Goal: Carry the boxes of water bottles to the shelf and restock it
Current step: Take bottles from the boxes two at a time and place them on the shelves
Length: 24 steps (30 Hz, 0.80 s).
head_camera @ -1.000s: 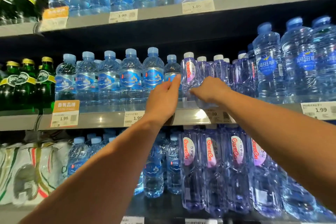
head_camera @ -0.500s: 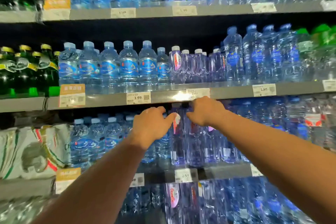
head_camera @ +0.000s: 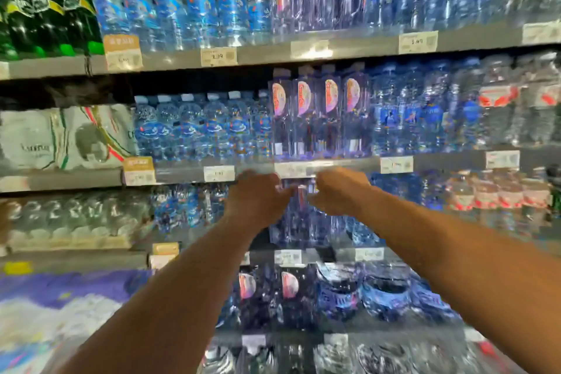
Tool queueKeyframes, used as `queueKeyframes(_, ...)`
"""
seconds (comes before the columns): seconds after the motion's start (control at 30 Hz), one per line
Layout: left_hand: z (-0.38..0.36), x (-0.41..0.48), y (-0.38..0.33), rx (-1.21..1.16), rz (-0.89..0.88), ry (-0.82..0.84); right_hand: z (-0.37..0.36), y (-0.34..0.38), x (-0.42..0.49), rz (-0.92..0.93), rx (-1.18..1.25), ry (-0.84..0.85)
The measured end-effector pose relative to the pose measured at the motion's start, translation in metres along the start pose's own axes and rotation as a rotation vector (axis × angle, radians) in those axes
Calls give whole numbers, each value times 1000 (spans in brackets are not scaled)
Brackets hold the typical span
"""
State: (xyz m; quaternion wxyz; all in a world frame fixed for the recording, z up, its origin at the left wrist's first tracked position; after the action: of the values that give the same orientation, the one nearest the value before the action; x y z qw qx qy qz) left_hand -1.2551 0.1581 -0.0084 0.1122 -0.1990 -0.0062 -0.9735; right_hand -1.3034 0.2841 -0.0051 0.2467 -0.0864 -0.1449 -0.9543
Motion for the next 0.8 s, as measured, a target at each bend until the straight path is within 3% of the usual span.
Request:
queueKeyframes(0.53, -303, -144, 7, -40, 40, 553, -314, -70, -92, -130, 95, 524)
queueKeyframes(0.8, -496, -215, 2, 2, -87, 878, -491, -119, -143, -259, 125, 728)
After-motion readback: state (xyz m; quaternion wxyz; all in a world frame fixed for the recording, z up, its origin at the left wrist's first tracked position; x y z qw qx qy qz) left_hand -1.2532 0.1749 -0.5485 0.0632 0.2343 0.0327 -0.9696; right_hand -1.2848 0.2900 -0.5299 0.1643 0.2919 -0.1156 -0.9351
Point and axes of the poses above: each hand's wrist, its own x-axis towards the middle knuckle, its own z-axis out of the back of the hand, y = z × x, the point moved 9 cm from there along x, towards the middle knuckle, and after that the axes turned 11 degrees about x, right-handed, at the moved point
